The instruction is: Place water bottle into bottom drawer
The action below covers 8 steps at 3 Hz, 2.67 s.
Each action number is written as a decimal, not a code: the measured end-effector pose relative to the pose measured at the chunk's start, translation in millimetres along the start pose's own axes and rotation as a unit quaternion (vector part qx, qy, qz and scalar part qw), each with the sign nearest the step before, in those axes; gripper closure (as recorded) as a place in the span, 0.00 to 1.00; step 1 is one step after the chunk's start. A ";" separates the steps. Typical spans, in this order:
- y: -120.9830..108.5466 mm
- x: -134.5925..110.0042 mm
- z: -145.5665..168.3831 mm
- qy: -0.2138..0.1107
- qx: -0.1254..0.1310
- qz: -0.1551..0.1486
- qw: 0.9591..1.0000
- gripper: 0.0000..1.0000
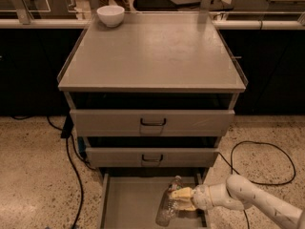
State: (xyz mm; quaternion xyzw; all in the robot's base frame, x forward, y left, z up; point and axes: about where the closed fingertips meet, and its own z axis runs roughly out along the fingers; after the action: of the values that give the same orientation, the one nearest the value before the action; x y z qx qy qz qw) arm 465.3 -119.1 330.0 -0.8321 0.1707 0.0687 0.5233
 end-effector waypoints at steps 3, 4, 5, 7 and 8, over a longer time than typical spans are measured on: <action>47.2 53.7 79.7 -0.039 -0.133 -0.011 0.990 1.00; 63.9 48.5 84.9 -0.041 -0.265 -0.005 0.963 1.00; 76.7 45.8 85.2 -0.040 -0.322 0.014 0.946 1.00; 87.5 48.2 115.3 -0.026 -0.139 0.070 0.987 1.00; 83.3 61.3 90.9 0.022 -0.080 0.051 0.995 1.00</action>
Offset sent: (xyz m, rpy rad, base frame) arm 0.0516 0.0456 -0.0980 -0.1114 0.0442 0.1191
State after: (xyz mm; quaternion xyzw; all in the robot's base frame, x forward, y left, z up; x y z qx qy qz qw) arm 498.6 -83.6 201.2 -0.8628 0.2187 0.0904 0.4467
